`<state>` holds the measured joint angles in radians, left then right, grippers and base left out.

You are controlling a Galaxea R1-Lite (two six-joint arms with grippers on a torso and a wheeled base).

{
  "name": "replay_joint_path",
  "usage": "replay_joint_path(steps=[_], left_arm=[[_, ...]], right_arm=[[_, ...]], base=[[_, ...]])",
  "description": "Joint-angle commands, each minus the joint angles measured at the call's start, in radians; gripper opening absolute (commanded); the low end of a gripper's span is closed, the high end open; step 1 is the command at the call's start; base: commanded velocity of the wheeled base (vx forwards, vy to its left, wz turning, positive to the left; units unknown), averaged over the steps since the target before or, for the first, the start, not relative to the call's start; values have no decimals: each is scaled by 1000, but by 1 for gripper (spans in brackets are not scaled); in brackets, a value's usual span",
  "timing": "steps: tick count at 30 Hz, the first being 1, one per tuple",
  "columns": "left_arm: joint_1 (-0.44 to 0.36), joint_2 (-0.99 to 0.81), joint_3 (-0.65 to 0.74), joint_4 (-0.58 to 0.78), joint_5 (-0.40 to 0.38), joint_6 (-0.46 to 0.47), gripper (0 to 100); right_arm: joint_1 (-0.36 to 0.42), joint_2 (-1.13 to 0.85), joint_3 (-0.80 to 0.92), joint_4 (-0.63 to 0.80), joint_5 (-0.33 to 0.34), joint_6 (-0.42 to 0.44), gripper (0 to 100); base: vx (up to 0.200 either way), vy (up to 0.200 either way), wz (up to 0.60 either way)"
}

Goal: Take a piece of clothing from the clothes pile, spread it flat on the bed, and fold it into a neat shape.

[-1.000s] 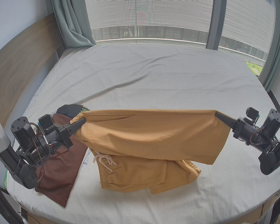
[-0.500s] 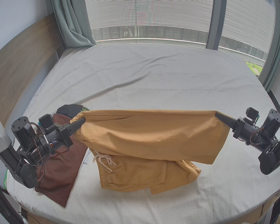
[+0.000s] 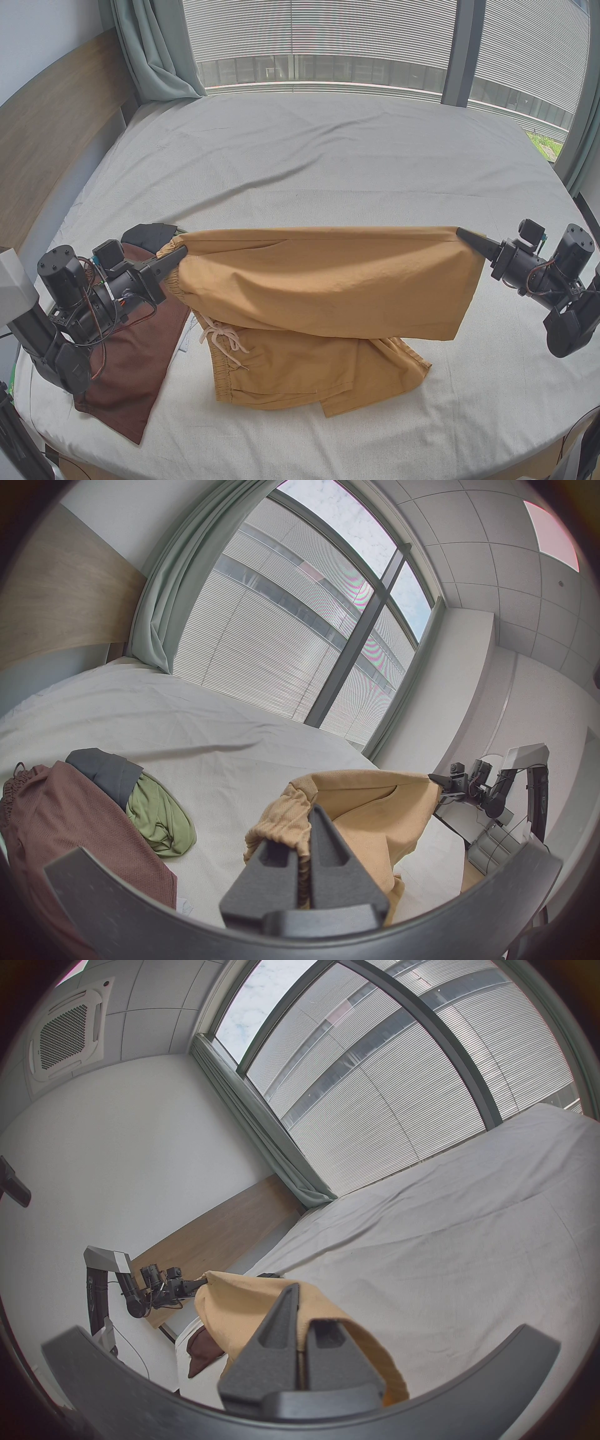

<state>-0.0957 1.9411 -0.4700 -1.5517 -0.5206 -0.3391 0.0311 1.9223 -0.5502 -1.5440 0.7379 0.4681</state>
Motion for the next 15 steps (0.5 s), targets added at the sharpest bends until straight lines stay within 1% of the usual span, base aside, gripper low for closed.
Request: replay_joint_path(steps=[1, 8, 10, 15], left_arm=[[2, 47, -38, -1, 5, -1, 0], [-4, 64, -62, -1, 31, -26, 0], [-2, 79, -79, -1, 50, -27, 0], [-4, 128, -114, -2, 64, -31, 0]], right_arm=[[-11, 84, -93, -1, 0, 1, 0], [-13, 119, -137, -1, 2, 29, 0], [-13, 135, -157, -1, 0, 30, 0], [-13, 170, -197, -1, 2, 37, 0]], base=[[0, 0, 0], [0, 0, 0], [0, 0, 0], [0, 0, 0]])
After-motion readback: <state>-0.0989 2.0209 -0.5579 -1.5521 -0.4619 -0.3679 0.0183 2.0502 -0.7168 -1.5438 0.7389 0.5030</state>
